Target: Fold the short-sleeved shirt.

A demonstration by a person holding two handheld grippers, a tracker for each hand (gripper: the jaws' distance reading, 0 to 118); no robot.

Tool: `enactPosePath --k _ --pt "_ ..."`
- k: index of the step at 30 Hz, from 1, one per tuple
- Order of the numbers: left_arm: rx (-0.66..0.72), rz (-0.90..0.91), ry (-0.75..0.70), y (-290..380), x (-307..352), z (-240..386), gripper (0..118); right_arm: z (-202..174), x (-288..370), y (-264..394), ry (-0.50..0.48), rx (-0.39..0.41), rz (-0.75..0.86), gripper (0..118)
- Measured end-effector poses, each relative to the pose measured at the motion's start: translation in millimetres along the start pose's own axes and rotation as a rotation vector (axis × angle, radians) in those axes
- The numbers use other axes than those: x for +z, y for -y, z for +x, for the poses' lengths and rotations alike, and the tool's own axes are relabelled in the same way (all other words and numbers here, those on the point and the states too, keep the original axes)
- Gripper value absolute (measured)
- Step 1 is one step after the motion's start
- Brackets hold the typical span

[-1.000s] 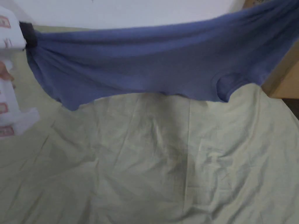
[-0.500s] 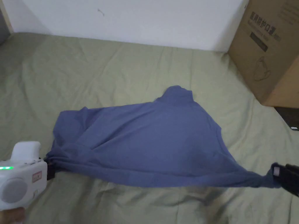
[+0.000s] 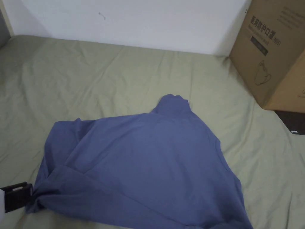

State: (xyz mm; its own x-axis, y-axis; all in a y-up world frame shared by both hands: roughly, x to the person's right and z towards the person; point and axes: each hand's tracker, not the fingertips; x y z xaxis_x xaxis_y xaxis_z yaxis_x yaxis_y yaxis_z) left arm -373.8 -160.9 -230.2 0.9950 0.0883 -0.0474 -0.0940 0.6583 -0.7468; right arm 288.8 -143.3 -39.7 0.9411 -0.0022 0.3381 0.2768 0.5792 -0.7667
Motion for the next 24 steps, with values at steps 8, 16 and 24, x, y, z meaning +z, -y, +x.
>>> enactPosePath --k 8,16,24 --pt "0.063 0.422 0.0 -63.2 61.4 17.3 99 -78.7 73.1 -27.2 0.114 -0.027 0.367 116" --pt "-0.151 0.698 0.017 -90.7 87.2 108.2 100 -156.2 86.9 -91.5 0.03 0.011 0.619 116" --pt "-0.216 0.663 0.105 -79.1 76.4 153.2 62 -214.3 65.2 -107.4 -0.07 0.008 0.639 24"
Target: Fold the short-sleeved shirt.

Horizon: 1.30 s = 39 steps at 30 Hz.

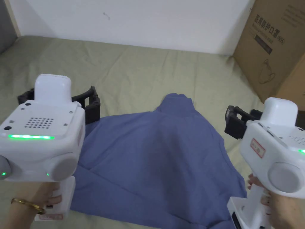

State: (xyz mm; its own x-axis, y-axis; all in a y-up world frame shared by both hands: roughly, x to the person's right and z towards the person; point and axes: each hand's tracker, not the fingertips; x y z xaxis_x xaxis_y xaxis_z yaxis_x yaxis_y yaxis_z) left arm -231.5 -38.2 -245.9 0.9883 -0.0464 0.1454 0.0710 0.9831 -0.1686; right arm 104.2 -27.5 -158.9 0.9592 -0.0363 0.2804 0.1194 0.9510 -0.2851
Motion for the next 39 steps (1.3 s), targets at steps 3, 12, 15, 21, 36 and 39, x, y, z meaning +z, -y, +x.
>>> enactPosePath --k 3,12,15,21,36,39 --pt "-0.019 -0.025 0.019 6.1 -0.4 5.3 4 -5.7 -7.8 3.9 -0.006 -0.02 0.002 3" --pt "0.074 -0.12 0.061 22.8 -16.4 -8.9 0 -10.9 -11.9 5.8 -0.031 -0.061 0.004 0" --pt "0.092 -0.151 0.049 22.2 -28.8 -23.3 0 -14.8 -15.2 3.2 -0.029 -0.035 0.007 0" --pt "0.104 -0.32 0.029 5.8 -89.6 -55.2 19 -15.1 -35.9 -0.9 -0.041 0.005 -0.015 0" --pt "0.083 -0.916 -0.11 80.8 -295.7 -114.6 115 -24.4 -123.1 17.3 -0.037 -0.005 -0.174 0" --pt "0.084 -0.955 -0.104 106.2 -312.5 -105.4 115 -23.5 -135.5 25.5 -0.038 0.001 -0.213 0"
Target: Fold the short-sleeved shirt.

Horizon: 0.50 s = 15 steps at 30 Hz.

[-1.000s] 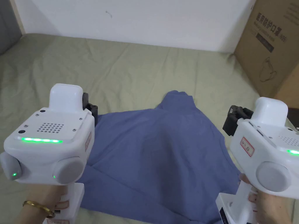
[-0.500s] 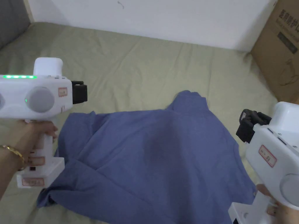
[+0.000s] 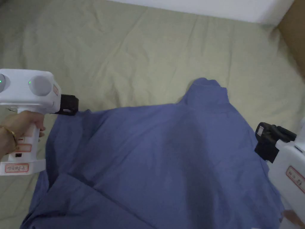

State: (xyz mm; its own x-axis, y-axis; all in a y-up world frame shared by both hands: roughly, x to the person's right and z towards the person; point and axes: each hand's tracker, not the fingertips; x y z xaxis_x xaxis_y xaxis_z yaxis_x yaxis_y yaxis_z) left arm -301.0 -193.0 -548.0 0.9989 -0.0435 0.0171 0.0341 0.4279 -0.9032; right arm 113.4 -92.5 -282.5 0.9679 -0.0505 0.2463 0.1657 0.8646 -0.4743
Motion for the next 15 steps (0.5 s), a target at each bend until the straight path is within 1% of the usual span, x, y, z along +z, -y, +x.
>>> enactPosePath --k 2,3,4,6,7,8,9,10,11,12,13,15 --pt "0.006 -0.026 0.016 2.1 -15.1 5.8 113 0.9 -7.4 3.1 0.015 0.029 -0.018 0" --pt "0.005 -0.029 0.015 3.6 -20.8 9.5 111 1.6 -9.9 3.8 0.018 0.035 -0.025 0" --pt "0.001 -0.033 0.007 5.7 -25.7 14.7 105 3.0 -12.2 4.5 0.018 0.037 -0.029 0" --pt "-0.014 -0.038 0.001 10.1 -32.4 21.7 73 5.5 -15.1 5.0 0.023 0.038 -0.034 0" --pt "-0.017 -0.031 0.031 14.0 -32.4 25.3 65 6.8 -16.3 4.7 0.026 0.041 -0.038 0" --pt "-0.027 0.009 -0.004 15.4 -28.5 28.4 55 8.7 -16.9 4.4 0.03 0.043 -0.039 0" --pt "-0.043 0.013 0.022 14.2 -24.5 27.3 35 10.0 -17.7 3.6 0.03 0.041 -0.038 0" --pt "-0.055 0.027 0.019 14.9 -19.7 29.0 1 11.2 -19.1 2.2 0.025 0.033 -0.041 0" --pt "-0.062 0.057 -0.01 15.5 -13.2 28.3 0 12.2 -21.2 -0.3 0.015 0.023 -0.049 0" --pt "-0.044 0.066 0.042 15.7 -6.5 26.4 0 12.7 -23.1 -2.9 0.01 0.02 -0.052 0" --pt "-0.038 0.069 0.058 12.9 -2.0 18.5 0 12.9 -25.6 -6.8 0.003 0.022 -0.055 0" --pt "-0.009 0.148 0.078 14.6 17.4 10.5 0 13.4 -31.8 -17.6 -0.015 0.048 -0.056 0"
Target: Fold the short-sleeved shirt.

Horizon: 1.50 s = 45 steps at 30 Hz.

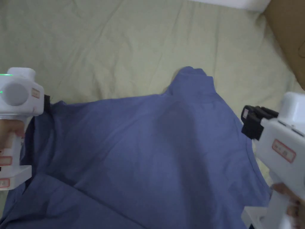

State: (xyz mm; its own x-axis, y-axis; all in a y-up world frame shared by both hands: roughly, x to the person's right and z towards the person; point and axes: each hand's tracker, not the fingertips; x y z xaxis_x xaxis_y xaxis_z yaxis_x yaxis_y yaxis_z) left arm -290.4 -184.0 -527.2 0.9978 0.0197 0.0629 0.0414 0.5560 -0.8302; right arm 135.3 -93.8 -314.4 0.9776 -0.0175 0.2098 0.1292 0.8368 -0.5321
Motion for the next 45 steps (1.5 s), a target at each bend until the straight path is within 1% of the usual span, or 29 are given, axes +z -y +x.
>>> enactPosePath --k 1,2,3,4,6,7,8,9,10,12,13,17,19,20,22,23,26,29,30,31,32,33,34,35,36,39,41,45 --pt "0.029 0.045 0.003 0.3 11.9 -4.0 0 1.0 -4.7 -8.0 -0.022 0.025 -0.007 0" --pt "0.057 0.085 0.002 4.6 17.8 -6.6 0 3.0 -12.8 -17.5 -0.044 0.043 -0.055 5" --pt "0.082 0.115 0.002 5.2 26.5 -9.2 0 4.7 -20.5 -27.1 -0.054 0.039 -0.066 17" --pt "0.101 0.145 0.003 5.4 35.8 -11.7 0 6.2 -30.1 -38.0 -0.071 0.042 -0.09 37" --pt "0.132 0.181 0.018 8.6 50.4 -13.1 0 8.4 -50.9 -58.6 -0.076 0.047 -0.14 92" --pt "0.126 0.182 0.018 9.5 57.2 -14.1 0 9.2 -63.8 -68.1 -0.071 0.049 -0.179 113" --pt "0.126 0.199 0.022 10.1 63.8 -15.2 0 10.8 -78.9 -76.3 -0.069 0.05 -0.238 114" --pt "0.119 0.213 0.024 10.6 68.3 -15.7 0 13.3 -88.6 -83.0 -0.049 0.006 -0.237 112" --pt "0.108 0.226 0.024 12.4 67.0 -17.0 0 13.3 -99.0 -88.3 -0.047 0.012 -0.255 113" --pt "0.074 0.235 0.01 12.4 71.8 -15.4 0 15.8 -123.5 -91.8 -0.006 0.012 -0.351 115" --pt "0.056 0.239 0.0 12.4 73.5 -14.1 0 21.8 -142.6 -89.1 0.014 0.005 -0.38 115" --pt "-0.003 0.253 -0.021 12.0 72.6 -7.7 0 28.5 -198.6 -82.7 0.111 0.057 -0.471 115" --pt "-0.01 0.246 -0.022 9.5 70.9 -4.3 0 31.8 -226.0 -77.1 0.129 0.054 -0.539 113" --pt "-0.011 0.245 -0.01 8.2 68.2 -4.9 0 33.7 -239.5 -74.1 0.127 0.051 -0.554 107" --pt "0.005 0.24 0.0 5.4 63.4 -4.5 0 36.6 -261.0 -67.7 0.164 0.053 -0.564 93" --pt "0.022 0.236 0.007 4.2 59.4 -4.9 0 38.4 -271.5 -63.5 0.169 0.047 -0.574 90" --pt "0.047 0.215 0.02 2.4 44.9 -10.6 0 41.8 -296.5 -53.3 0.16 0.001 -0.606 90" --pt "0.039 0.188 0.021 2.5 30.6 -13.1 0 40.1 -307.7 -48.3 0.138 -0.028 -0.59 90" --pt "0.039 0.177 0.012 2.9 26.9 -13.3 0 39.8 -309.3 -47.2 0.132 -0.035 -0.581 87" --pt "0.044 0.174 0.008 3.8 23.7 -13.6 0 39.4 -311.0 -45.6 0.125 -0.039 -0.587 73" --pt "0.052 0.168 0.012 4.6 20.9 -14.4 0 39.1 -310.9 -44.3 0.095 -0.05 -0.589 52" --pt "0.066 0.159 0.017 5.1 19.9 -13.7 0 38.3 -308.7 -43.4 0.069 -0.064 -0.584 44" --pt "0.078 0.155 0.02 5.7 20.1 -12.0 0 37.3 -306.5 -43.2 0.075 -0.06 -0.575 37" --pt "0.093 0.149 0.024 5.9 18.7 -11.8 1 36.2 -304.1 -43.6 0.072 -0.048 -0.572 15" --pt "0.106 0.141 0.026 5.6 18.0 -11.6 0 37.7 -302.6 -45.0 0.058 -0.041 -0.572 1" --pt "0.132 0.139 0.03 4.1 24.3 -8.5 0 41.8 -286.1 -51.9 0.034 -0.074 -0.556 1" --pt "0.151 0.136 0.036 2.5 34.5 -9.2 0 46.2 -264.0 -61.9 0.018 -0.076 -0.516 1" --pt "0.195 0.167 0.072 2.5 71.0 -12.3 0 56.3 -198.3 -91.0 -0.062 -0.086 -0.428 1"
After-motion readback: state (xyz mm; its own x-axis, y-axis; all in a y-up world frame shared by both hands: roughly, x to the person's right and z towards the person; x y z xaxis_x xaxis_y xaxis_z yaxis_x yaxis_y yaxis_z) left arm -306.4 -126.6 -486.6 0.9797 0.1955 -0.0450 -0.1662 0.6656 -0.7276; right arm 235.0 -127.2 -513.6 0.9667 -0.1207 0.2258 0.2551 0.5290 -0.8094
